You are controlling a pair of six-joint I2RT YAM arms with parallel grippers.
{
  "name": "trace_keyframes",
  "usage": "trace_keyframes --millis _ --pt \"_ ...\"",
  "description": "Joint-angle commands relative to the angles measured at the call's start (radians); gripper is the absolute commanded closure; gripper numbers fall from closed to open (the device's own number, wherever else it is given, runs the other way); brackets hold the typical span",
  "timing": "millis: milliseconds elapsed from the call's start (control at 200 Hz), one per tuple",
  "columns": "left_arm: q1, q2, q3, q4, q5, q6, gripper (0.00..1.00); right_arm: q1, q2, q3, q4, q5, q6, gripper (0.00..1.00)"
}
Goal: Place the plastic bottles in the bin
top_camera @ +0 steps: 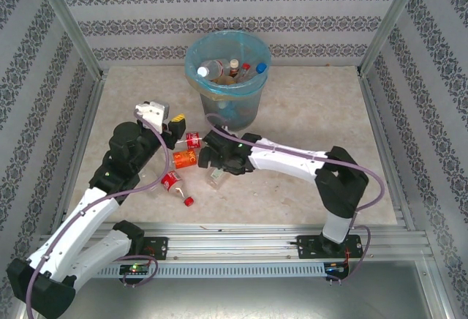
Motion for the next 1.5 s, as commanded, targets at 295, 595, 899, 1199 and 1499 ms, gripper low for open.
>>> trace_keyframes --millis 295,595,899,1199,1499 --pt "0.007 -0.093 0.071 -0.058 0.066 -0.054 0.44 0.013 0.067 0.050 -0.128 0.022 -0.009 0.09" --pt "0.010 -0.071 0.073 -0.055 0.097 -0.068 0.44 0.015 -0.136 -0.098 -0.231 0.160 -0.050 0.11" --pt "0.015 -0.033 0.079 -0.076 0.073 -0.033 0.44 0.019 -0.164 -0.068 -0.238 0.174 -0.141 0.05" --pt "0.022 -0.003 0.075 -0.092 0.027 0.026 0.43 0.021 -0.114 -0.058 -0.235 0.198 -0.257 0.03" --pt "0.022 -0.014 0.055 -0.066 0.015 0.061 0.43 -0.034 -0.279 -0.153 -0.146 0.107 -0.924 0.02"
